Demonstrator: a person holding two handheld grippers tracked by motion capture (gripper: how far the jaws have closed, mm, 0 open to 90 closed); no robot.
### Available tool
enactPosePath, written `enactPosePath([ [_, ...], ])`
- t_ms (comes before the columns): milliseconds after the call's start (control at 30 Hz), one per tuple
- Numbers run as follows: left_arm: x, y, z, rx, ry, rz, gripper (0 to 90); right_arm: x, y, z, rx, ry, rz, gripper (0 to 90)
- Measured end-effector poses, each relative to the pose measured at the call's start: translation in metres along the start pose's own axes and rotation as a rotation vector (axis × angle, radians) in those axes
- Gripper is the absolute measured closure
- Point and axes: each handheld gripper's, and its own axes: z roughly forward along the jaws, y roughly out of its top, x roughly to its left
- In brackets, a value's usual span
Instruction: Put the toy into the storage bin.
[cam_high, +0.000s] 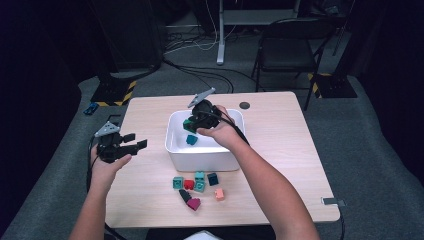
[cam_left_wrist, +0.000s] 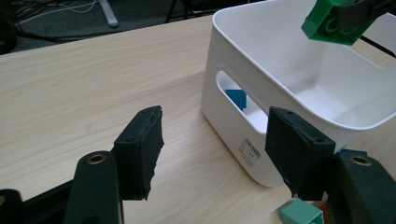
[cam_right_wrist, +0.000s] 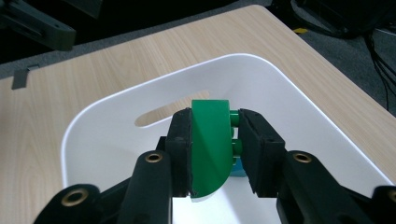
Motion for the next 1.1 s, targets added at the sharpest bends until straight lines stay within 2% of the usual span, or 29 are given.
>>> enactPosePath([
  [233, 0.001, 0.0, 0.001, 0.004, -0.003, 0.001, 36.6, -0.007, -0.007, 0.019, 0.007, 0.01, 0.021, 65.9],
  [400, 0.001, 0.0, 0.001, 0.008, -0.005, 0.003, 36.7, -0.014, -0.014, 0.036, 0.067, 0.01, 0.026, 65.8],
  [533, 0.001, -0.001, 0.001, 0.002, -0.003, -0.001, 36.7, -0.019, -0.019, 0.045, 0.093, 0.017, 0.018, 65.5],
  [700, 0.001, -0.001, 0.002, 0.0, -0.009, -0.001, 36.7, -0.02, -0.024, 0.051, 0.136, 0.021, 0.022, 59.9],
  [867, 0.0, -0.001, 0.003, -0.001, -0.013, 0.006, 36.7, -0.016, -0.024, 0.047, 0.118, 0.01, 0.025, 57.0],
  [1000, 0.001, -0.001, 0.004, 0.009, -0.016, 0.009, 36.7, -0.013, -0.018, 0.03, 0.077, 0.004, 0.054, 55.1],
  [1100, 0.0, -0.001, 0.004, 0.007, -0.012, 0.003, 36.7, -0.011, -0.015, 0.015, 0.051, -0.007, 0.05, 54.1],
])
